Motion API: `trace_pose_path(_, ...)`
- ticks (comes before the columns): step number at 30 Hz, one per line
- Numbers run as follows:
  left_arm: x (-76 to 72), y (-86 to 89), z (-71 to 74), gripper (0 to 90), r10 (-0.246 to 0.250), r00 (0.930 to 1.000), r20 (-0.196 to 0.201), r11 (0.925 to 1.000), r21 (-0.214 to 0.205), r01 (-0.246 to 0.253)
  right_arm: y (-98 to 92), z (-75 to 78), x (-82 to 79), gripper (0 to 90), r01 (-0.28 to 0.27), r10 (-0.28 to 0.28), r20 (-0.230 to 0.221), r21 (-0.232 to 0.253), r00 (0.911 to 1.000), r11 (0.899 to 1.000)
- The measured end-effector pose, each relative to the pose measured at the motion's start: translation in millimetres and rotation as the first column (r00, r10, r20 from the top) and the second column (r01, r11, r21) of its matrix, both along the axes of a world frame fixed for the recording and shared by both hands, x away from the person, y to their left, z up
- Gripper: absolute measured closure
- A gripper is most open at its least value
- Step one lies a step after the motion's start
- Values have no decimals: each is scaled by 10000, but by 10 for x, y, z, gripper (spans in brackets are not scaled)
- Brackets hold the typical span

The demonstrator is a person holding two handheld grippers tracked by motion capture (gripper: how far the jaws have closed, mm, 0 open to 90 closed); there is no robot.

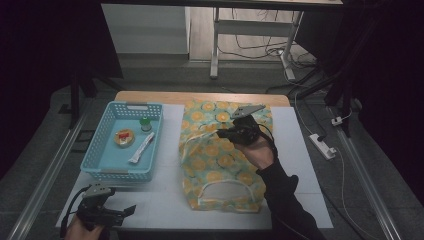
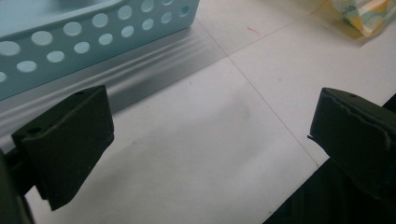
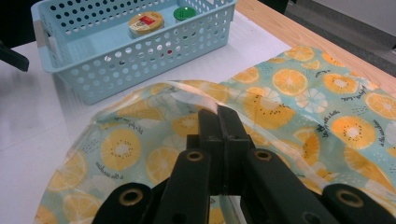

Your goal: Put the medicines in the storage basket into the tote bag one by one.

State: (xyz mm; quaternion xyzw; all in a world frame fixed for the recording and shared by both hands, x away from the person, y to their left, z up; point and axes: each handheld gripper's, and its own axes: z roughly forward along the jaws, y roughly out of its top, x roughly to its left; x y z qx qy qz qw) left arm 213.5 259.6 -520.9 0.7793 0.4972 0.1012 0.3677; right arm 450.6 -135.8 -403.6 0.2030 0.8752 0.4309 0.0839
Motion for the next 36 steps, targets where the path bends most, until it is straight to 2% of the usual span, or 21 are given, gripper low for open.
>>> trace_pose_path(14, -5, 24, 6, 0, 166, 9998, 56, 9996, -215, -165, -41, -36, 16, 900, 12, -12, -16, 79, 10000, 10000)
trace_pose_path(18, -10, 14, 10, 0, 42, 10000, 42, 9997, -249, -41, -40, -44, 19, 900, -17, 17, -3, 157, 10000, 9999)
trace_pose_path(27, -17, 27, 41, 0, 1, 10000, 65, 9981, -611, 3, -36, -57, 24, 900, -40, 40, -30, 133, 10000, 9999)
trace_pose_path(32, -20, 16, 81, 0, -30, 9999, 132, 9989, -464, 36, -43, -51, 23, 900, -47, 48, -9, 183, 10000, 9998)
trace_pose_path(36, -11, 6, 102, 0, -90, 9998, 182, 9998, -152, 93, -55, -56, 32, 900, -33, 34, -45, 196, 10000, 9998)
